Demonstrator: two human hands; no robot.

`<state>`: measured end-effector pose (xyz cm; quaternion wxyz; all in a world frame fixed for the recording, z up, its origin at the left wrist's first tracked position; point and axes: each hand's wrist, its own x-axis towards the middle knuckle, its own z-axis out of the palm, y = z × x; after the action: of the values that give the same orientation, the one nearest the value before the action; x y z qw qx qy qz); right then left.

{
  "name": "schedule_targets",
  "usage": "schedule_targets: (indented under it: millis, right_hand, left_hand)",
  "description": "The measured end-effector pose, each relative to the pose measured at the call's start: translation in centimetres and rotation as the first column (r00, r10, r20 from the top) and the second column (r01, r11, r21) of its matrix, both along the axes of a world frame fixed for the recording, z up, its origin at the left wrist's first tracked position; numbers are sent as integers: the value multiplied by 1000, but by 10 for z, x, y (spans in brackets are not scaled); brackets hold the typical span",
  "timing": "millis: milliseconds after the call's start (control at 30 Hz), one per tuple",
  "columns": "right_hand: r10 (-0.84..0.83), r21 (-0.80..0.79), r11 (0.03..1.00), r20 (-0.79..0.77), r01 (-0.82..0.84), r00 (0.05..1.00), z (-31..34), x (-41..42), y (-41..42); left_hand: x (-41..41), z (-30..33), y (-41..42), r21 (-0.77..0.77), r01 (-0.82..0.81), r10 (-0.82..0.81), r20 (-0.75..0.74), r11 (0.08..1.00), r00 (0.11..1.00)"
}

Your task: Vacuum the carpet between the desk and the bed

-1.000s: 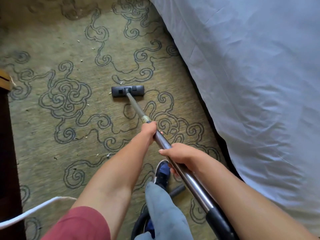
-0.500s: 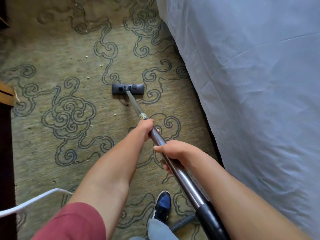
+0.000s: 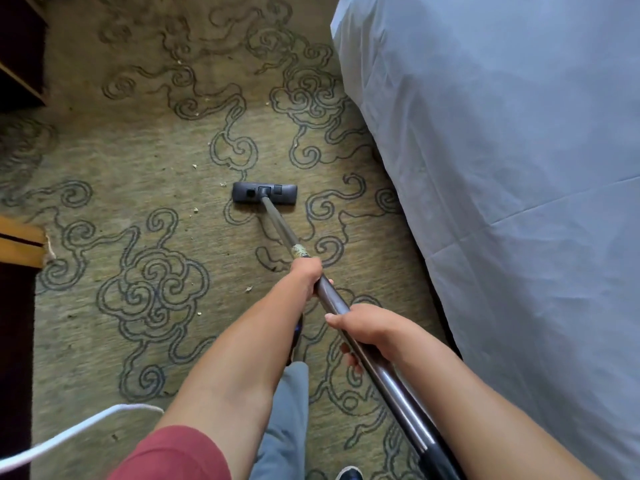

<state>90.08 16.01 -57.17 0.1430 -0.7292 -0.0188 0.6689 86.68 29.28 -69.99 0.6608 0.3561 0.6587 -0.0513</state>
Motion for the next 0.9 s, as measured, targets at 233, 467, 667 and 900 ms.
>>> schedule_targets:
  millis: [233, 467, 667, 900]
  right_hand:
    - [-15, -1, 1000, -1, 15, 1000, -1, 40, 123]
    - [-52, 29, 998, 5, 52, 999, -2, 75, 242]
    - [-19, 127, 992, 23, 16, 1000, -19, 112, 333]
    - [58, 174, 982, 69, -69, 996, -37, 114, 348]
  left_hand:
    - [43, -8, 125, -13, 4, -4, 12, 1000, 1000]
    - [84, -7, 246, 2, 46, -46, 16, 999, 999]
    - [121, -23, 340, 13, 110, -110, 16, 994, 994]
    - [131, -41, 369, -10, 65, -66, -15, 998, 998]
